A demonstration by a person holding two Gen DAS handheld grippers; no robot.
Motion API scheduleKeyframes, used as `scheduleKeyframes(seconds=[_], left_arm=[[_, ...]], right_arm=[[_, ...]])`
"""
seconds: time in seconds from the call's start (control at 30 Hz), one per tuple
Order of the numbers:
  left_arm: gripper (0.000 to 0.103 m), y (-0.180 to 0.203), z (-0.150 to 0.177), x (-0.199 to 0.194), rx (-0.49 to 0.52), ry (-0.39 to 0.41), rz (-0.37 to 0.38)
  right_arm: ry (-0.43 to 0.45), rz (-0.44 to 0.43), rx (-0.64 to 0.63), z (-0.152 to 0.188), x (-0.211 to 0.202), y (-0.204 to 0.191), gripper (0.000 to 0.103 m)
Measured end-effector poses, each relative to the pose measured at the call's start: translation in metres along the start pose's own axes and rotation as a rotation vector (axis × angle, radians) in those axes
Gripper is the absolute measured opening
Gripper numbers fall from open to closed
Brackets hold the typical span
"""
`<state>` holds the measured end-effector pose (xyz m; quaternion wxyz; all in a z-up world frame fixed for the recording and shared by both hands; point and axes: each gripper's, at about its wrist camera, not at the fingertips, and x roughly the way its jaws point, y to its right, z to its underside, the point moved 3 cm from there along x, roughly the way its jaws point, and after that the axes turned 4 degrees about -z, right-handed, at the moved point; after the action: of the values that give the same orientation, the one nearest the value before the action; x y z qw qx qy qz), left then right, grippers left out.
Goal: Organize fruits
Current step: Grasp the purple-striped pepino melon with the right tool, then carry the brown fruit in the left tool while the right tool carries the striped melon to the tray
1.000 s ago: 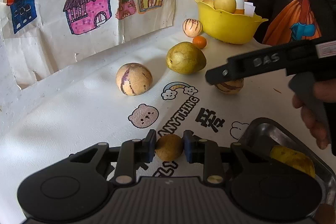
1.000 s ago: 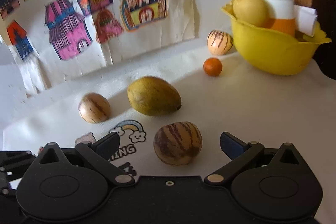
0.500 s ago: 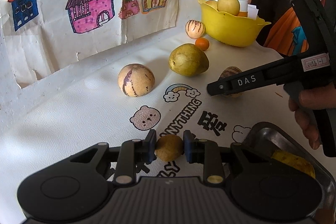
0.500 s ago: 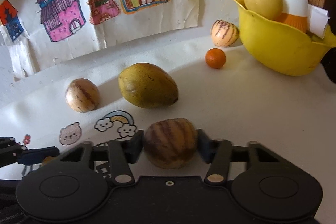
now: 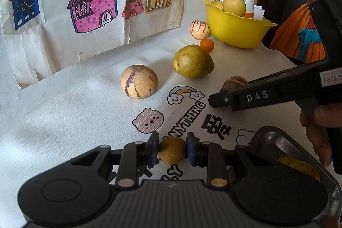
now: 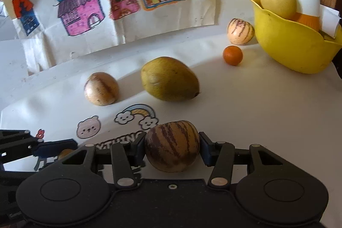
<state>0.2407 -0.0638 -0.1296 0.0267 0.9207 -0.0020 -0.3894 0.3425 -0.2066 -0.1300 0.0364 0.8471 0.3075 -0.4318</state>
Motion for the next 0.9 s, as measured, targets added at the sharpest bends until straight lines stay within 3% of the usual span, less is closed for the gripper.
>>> scheduleKeyframes(seconds=[0.5,0.9], left_arm=[[0.03,-0.012,0.003,-0.006,-0.011,-0.001,-0.02],[0.029,-0.023,0.008,-0.032,-0.037,0.023,-0.018]], right_arm=[[0.005,-0.041,-0.037,0.006,-0.015,-0.03,0.052],[0.053,-0.047,-0.048,0.002,-0.058,-0.064,0.052]])
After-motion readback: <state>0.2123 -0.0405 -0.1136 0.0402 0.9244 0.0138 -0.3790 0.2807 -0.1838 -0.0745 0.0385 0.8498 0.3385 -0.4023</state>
